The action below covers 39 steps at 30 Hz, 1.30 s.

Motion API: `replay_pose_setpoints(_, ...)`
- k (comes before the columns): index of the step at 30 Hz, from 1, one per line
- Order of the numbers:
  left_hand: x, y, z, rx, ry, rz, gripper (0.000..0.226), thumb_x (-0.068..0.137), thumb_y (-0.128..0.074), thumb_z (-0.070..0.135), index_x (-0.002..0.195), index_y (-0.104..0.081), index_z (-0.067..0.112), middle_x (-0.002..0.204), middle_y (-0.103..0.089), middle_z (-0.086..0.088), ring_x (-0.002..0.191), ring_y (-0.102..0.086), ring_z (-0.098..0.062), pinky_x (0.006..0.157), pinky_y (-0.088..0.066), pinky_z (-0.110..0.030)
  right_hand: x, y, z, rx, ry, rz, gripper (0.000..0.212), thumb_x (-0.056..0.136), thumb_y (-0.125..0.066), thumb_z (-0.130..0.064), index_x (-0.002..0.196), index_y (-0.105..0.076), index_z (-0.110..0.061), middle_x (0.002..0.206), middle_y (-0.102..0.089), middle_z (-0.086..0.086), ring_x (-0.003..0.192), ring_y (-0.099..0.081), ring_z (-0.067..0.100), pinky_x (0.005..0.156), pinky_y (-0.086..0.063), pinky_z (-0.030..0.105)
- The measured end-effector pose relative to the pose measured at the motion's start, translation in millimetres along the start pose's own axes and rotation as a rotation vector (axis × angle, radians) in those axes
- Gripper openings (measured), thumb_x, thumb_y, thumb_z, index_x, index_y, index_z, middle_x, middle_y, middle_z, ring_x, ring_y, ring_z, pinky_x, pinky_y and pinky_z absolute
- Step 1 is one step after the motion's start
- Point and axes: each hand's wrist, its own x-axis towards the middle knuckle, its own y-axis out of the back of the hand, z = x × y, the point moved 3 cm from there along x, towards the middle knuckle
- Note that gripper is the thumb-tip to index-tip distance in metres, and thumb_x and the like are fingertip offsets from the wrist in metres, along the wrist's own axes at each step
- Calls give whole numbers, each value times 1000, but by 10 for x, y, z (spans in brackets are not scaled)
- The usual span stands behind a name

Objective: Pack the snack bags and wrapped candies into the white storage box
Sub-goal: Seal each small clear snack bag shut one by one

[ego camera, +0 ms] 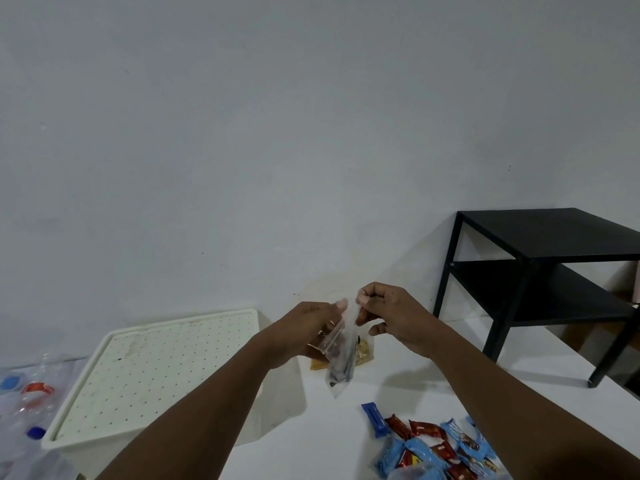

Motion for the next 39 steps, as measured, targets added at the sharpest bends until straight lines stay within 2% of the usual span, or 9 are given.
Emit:
replay_pose_setpoints(4,40,20,-29,-12,-5,10,28,96,-63,38,80,-65,15,90,-68,-12,86,-68,-31,72,-56,-34,-2,-41,10,10,2,-21,14,100,-57,-22,96,-62,-10,80,-66,11,79,-64,19,64,-51,30)
replay_pose_setpoints(10,44,-27,-89,-14,-20,-18,33,80,-78,49,77,-66,19,88,-68,-12,82,-64,-25,79,-56,-35,18,-110,70,24,1,-6,21,100,-57,-23,104,-62,-3,82,-66,10,78,-67,18,75,-52,40)
replay_pose_setpoints(13,46,-45,-112,4,-38,7,27,85,-76,41,67,-67,22,80,-69,-7,76,-64,-20,74,-55,-31,16,-139,97,46,-12,4,23,100,-56,-25,104,-63,-3,84,-64,11,78,-64,19,77,-51,40)
replay_pose_setpoints(17,40,-40,-131,-1,-87,62,24,85,-78,30,70,-65,16,71,-69,-1,67,-63,-12,67,-53,-25,12,-165,126,103,-22,-6,28,93,-67,-35,103,-65,-8,84,-63,13,81,-62,23,78,-50,43)
replay_pose_setpoints(20,43,-53,-167,-35,-90,73,25,83,-80,29,70,-64,15,72,-67,-4,71,-63,-17,73,-54,-29,23,-177,149,121,-6,-10,19,93,-68,-24,107,-67,-11,91,-68,16,84,-66,24,80,-51,44)
replay_pose_setpoints(27,-11,-79,-242,-222,-42,20,25,92,-68,31,79,-61,11,75,-68,-5,69,-65,-20,71,-53,-32,26,-165,174,150,-19,7,20,95,-61,-4,113,-66,-9,80,-64,11,77,-67,21,71,-55,32)
replay_pose_setpoints(32,79,-64,-263,-78,-71,140,23,97,-64,27,79,-65,12,82,-69,-11,79,-66,-27,77,-57,-35,42,-110,206,130,-16,53,23,94,-57,3,112,-67,-7,73,-63,6,72,-67,20,78,-57,37)
replay_pose_setpoints(36,128,-80,-204,15,-162,219,21,96,-65,28,82,-65,12,79,-69,-9,73,-63,-21,66,-53,-30,67,-41,232,164,-17,164,18,92,-58,5,106,-67,-2,75,-65,15,72,-67,23,79,-57,41)
replay_pose_setpoints(39,142,-78,-172,102,-245,289,15,95,-65,30,84,-60,20,86,-70,-4,80,-65,-16,70,-55,-30,79,70,257,268,-51,281,13,92,-59,5,102,-66,2,75,-66,19,72,-68,26,75,-59,37)
